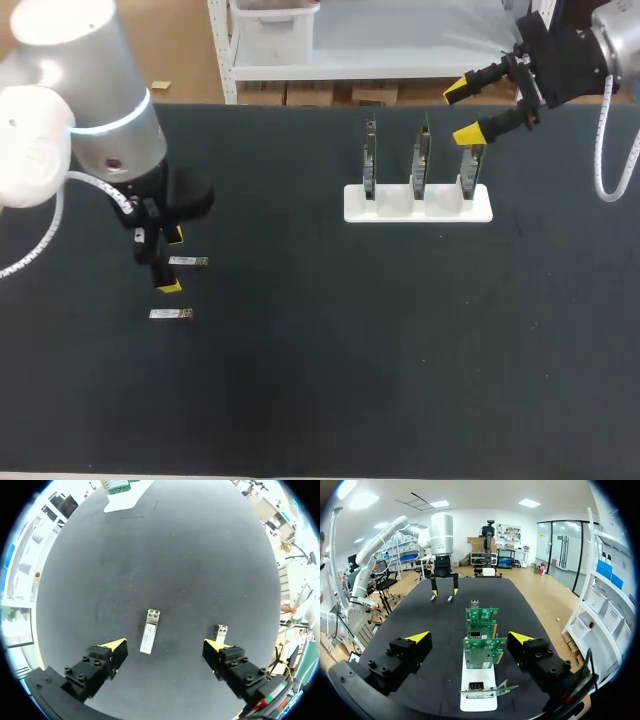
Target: Pick up the optical module with the left hand, and insert it into the network port with the right hand.
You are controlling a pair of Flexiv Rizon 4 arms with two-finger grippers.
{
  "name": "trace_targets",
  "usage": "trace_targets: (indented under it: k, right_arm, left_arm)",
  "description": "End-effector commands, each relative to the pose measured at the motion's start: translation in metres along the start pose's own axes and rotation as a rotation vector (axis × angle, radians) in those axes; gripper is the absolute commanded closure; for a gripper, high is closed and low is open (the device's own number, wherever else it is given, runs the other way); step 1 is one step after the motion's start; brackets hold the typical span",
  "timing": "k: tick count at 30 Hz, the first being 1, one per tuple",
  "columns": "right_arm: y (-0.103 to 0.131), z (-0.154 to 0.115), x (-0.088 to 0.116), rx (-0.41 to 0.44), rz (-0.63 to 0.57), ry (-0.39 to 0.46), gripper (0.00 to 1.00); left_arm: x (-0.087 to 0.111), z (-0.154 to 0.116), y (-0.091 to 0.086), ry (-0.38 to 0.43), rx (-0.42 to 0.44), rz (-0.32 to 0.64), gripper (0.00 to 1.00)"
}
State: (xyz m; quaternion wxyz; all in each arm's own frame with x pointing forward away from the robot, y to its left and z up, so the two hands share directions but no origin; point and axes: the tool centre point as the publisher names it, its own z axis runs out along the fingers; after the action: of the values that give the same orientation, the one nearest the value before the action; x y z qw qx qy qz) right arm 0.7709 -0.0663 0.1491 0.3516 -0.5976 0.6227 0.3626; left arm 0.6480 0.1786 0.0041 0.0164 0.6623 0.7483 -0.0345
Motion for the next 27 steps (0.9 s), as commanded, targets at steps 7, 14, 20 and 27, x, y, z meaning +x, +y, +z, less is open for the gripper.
trace_targets:
  k: [7, 14, 20, 27]
  right_arm:
    - [0.003, 0.000, 0.000, 0.006, -0.001, 0.000, 0.00]
    - [0.003, 0.000, 0.000, 0.006, -0.001, 0.000, 0.00]
    - [0.003, 0.000, 0.000, 0.006, -0.001, 0.000, 0.00]
    - [0.003, 0.000, 0.000, 0.006, -0.001, 0.000, 0.00]
  left_arm:
    - [0.001, 0.006, 0.007, 0.012, 0.013, -0.002, 0.00]
    - [0.001, 0.009, 0.008, 0.029, 0.019, 0.015, 0.00]
    - [0.002, 0.012, 0.008, 0.034, 0.022, 0.019, 0.00]
    - [0.002, 0.015, 0.009, 0.037, 0.020, 0.019, 0.00]
